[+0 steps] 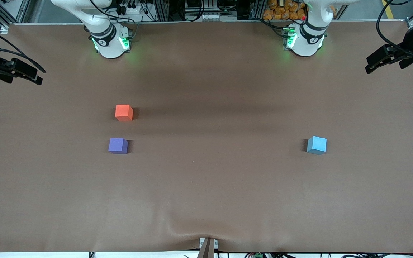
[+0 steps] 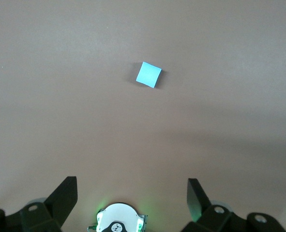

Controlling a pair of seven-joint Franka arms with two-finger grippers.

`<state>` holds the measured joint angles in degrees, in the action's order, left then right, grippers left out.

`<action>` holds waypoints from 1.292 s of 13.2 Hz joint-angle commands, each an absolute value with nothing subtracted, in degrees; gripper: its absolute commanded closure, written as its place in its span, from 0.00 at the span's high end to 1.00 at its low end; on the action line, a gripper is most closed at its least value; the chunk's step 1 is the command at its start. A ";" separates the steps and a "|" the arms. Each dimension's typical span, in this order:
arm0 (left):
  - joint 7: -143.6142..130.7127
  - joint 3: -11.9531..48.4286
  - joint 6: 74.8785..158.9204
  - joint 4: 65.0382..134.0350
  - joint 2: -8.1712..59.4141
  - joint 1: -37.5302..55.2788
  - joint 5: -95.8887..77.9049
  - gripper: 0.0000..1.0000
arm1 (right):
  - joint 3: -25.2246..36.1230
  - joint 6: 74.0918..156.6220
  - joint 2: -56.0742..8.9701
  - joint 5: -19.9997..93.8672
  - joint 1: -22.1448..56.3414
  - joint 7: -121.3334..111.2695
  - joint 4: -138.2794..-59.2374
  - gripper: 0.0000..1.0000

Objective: Place blue block between orange and purple blocks

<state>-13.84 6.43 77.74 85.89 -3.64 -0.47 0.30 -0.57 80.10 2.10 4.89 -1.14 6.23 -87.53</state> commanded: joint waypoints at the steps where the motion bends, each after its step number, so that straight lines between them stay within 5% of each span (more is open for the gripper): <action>1: -12.74 6.77 79.80 86.84 -3.52 -1.14 0.00 1.00 | -1.32 79.72 2.29 5.45 -2.55 5.54 -87.54 1.00; 11: -12.66 6.94 94.29 99.91 -3.17 -0.79 -0.09 1.00 | -1.41 79.80 1.50 5.45 -2.81 5.54 -87.54 1.00; 17: -7.06 7.21 108.24 107.29 3.42 -0.35 -0.18 1.00 | -1.32 79.72 0.44 5.10 -2.90 5.54 -87.45 1.00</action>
<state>-10.64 6.96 103.27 104.22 2.64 -0.10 0.29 -0.46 80.11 0.16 4.87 -1.54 6.23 -87.72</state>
